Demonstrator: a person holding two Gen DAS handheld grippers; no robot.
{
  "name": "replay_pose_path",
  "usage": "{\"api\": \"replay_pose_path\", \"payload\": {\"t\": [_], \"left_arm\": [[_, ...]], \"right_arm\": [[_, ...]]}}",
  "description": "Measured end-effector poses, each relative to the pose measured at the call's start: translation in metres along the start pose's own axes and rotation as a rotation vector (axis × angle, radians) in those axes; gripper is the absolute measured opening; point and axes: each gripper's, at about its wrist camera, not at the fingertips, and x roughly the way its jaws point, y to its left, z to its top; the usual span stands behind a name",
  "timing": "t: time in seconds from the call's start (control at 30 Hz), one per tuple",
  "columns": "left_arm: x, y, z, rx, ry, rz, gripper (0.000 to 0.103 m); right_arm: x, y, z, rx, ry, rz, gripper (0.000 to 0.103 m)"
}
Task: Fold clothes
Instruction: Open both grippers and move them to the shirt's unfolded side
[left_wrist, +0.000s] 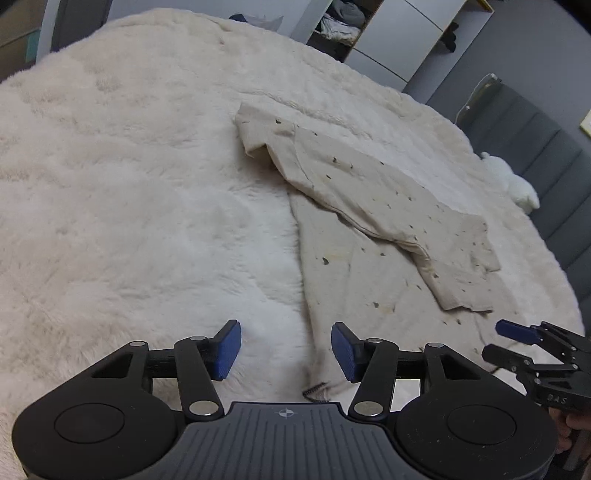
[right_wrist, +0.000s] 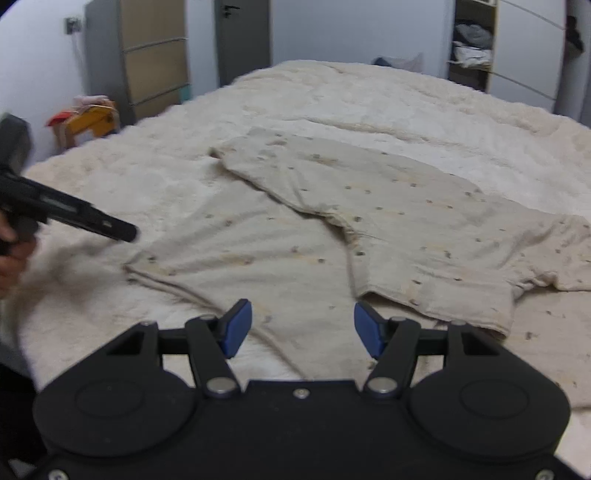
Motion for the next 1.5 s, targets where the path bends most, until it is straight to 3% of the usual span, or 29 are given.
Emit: {"api": "replay_pose_path", "payload": {"t": [0.13,0.27,0.4,0.47,0.6,0.93,1.17,1.37,1.5], "left_arm": [[0.003,-0.003,-0.003,0.025,0.019,0.013,0.049],[0.005,-0.003,0.0,0.019,0.023,0.007,0.049],[0.025,-0.01,0.016,0.017,0.015,0.018,0.051],[0.029,-0.01,0.017,0.019,0.012,0.025,0.054],[0.025,-0.004,0.017,0.01,-0.009,0.053,0.061],[0.019,0.006,0.02,-0.044,-0.047,0.094,0.064],[0.02,-0.001,0.021,-0.031,-0.047,0.094,0.067],[0.02,-0.003,0.022,-0.03,-0.049,0.11,0.068],[0.016,-0.001,0.023,-0.034,-0.066,0.13,0.07]], "right_arm": [[0.012,-0.01,0.004,0.055,0.006,-0.075,0.06],[0.026,-0.016,0.007,0.088,0.0,-0.077,0.059],[0.049,-0.018,-0.001,0.114,0.053,-0.078,0.052],[0.061,-0.017,-0.014,0.122,0.102,-0.07,0.051],[0.064,-0.012,-0.035,0.096,0.114,-0.074,0.051],[0.047,0.003,-0.07,0.081,0.076,-0.065,0.053],[0.037,0.008,-0.1,0.094,-0.059,-0.088,0.054],[0.022,0.02,-0.103,0.064,-0.051,-0.128,0.054],[0.012,0.036,-0.095,-0.031,-0.061,-0.167,0.056]]}}
